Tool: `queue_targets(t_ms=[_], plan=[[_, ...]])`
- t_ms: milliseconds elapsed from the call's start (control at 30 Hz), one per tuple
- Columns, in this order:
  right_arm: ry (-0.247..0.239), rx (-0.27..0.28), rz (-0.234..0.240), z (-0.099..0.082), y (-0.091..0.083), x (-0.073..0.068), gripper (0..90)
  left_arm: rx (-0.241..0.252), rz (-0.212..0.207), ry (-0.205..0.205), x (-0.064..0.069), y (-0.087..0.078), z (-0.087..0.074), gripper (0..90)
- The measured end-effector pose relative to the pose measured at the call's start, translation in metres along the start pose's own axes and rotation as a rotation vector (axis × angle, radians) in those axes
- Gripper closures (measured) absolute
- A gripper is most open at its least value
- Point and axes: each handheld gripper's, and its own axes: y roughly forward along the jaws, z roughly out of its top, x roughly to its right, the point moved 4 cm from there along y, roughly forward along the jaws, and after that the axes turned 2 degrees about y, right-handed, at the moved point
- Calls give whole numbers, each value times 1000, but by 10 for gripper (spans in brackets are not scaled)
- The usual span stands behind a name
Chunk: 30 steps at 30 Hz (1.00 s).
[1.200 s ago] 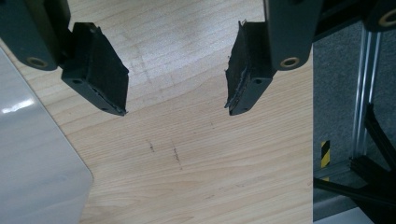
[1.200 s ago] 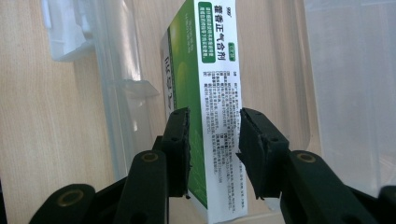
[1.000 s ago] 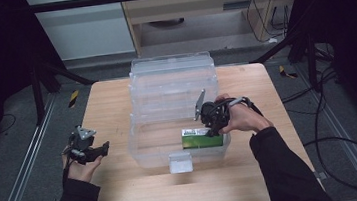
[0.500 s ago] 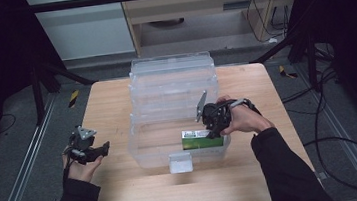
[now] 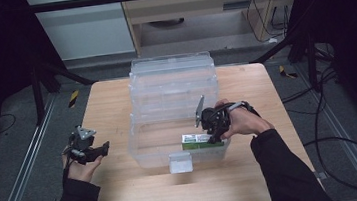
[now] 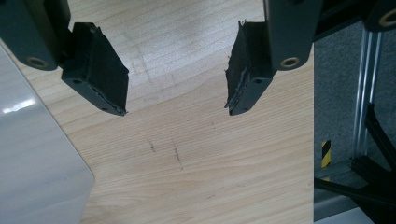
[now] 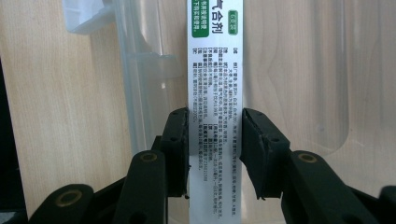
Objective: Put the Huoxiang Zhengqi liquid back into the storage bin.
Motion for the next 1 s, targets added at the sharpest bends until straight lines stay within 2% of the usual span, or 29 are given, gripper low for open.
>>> queue_targets(t_ms=[333, 600, 667, 733, 767, 1000], plan=[[16, 4, -8, 1, -3, -1, 608, 2, -1, 1, 0, -1, 0, 378], [64, 82, -36, 1, -22, -7, 572, 3, -3, 2, 0, -1, 0, 375], [57, 109, -46, 1, -28, -8, 557, 2, -3, 2, 0, -1, 0, 375], [95, 120, -39, 2, -33, -11, 542, 4, -3, 2, 0, -1, 1, 375], [88, 147, -46, 2, -37, -13, 546, 4, -3, 3, 1, -1, 1, 375], [79, 164, -60, 13, -44, -26, 540, 6, -3, 3, 1, -2, 1, 375]])
